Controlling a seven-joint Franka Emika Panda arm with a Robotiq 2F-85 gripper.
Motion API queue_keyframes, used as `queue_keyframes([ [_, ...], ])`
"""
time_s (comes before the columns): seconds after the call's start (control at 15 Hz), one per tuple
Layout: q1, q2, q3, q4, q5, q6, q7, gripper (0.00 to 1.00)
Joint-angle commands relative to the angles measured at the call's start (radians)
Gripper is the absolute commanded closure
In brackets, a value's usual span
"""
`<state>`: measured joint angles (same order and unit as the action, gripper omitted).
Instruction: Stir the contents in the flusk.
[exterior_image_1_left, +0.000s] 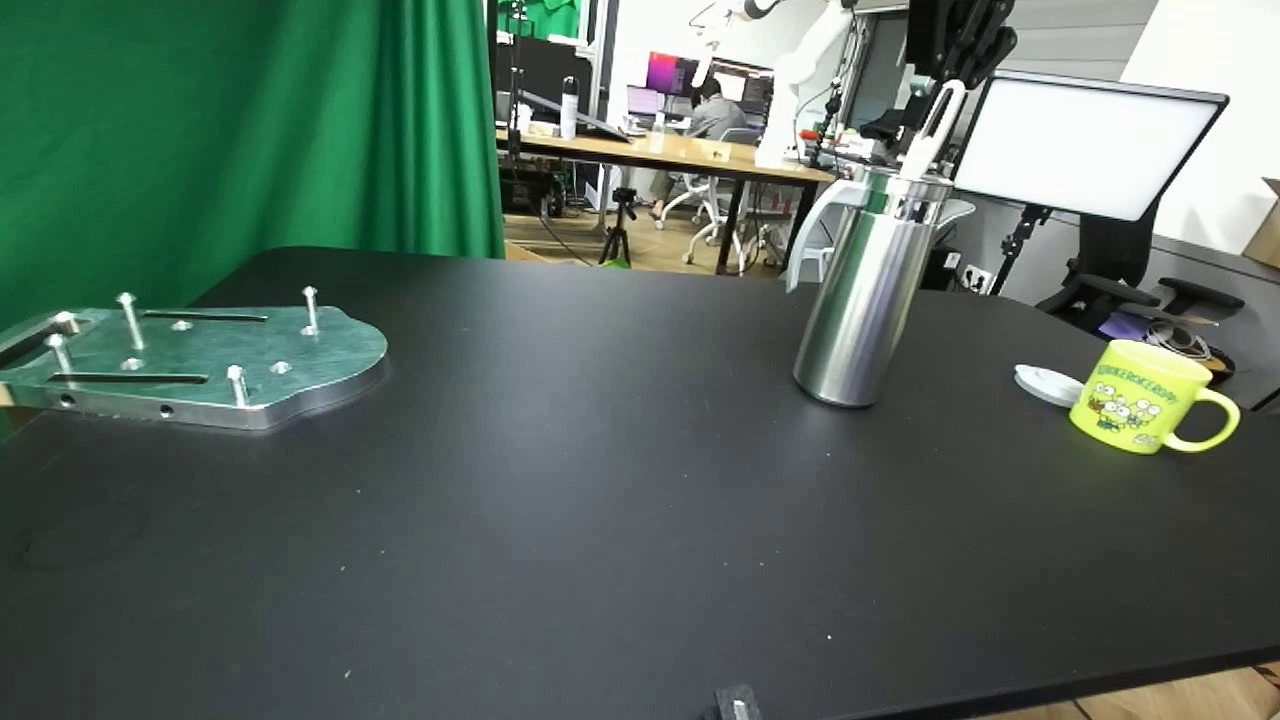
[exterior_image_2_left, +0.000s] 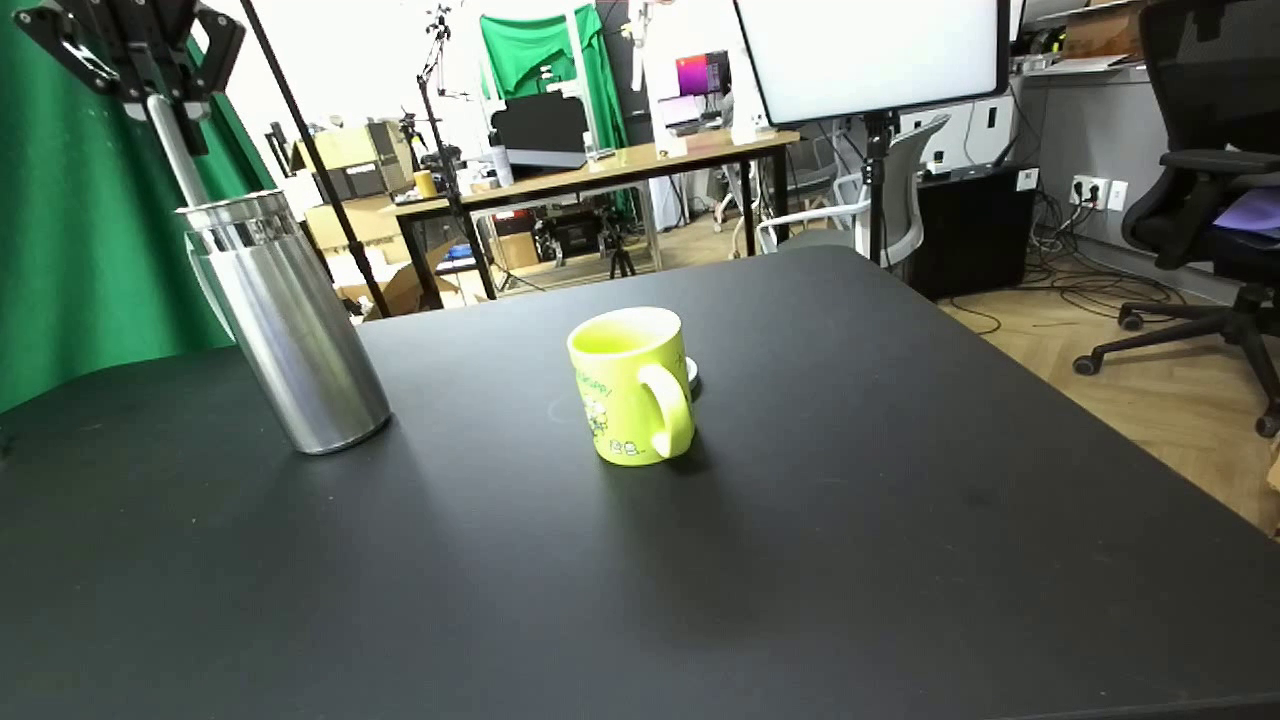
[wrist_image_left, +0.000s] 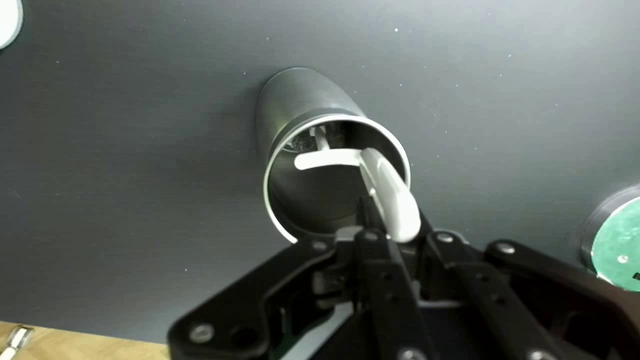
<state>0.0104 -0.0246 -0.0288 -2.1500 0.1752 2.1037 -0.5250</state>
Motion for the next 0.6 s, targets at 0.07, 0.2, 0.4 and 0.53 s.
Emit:
queue_keyframes([
  [0.07, -0.004, -0.013, 0.008, 0.003, -0.012, -0.010, 0.015, 0.96],
  [0.2, -0.008, -0.029, 0.004, 0.008, -0.007, -0.017, 0.011, 0.96],
  [0.4, -0.014, -0.069, -0.003, 0.017, -0.001, -0.030, 0.006, 0.96],
  [0.53, -0.016, -0.105, -0.008, 0.022, 0.000, -0.040, 0.003, 0.96],
])
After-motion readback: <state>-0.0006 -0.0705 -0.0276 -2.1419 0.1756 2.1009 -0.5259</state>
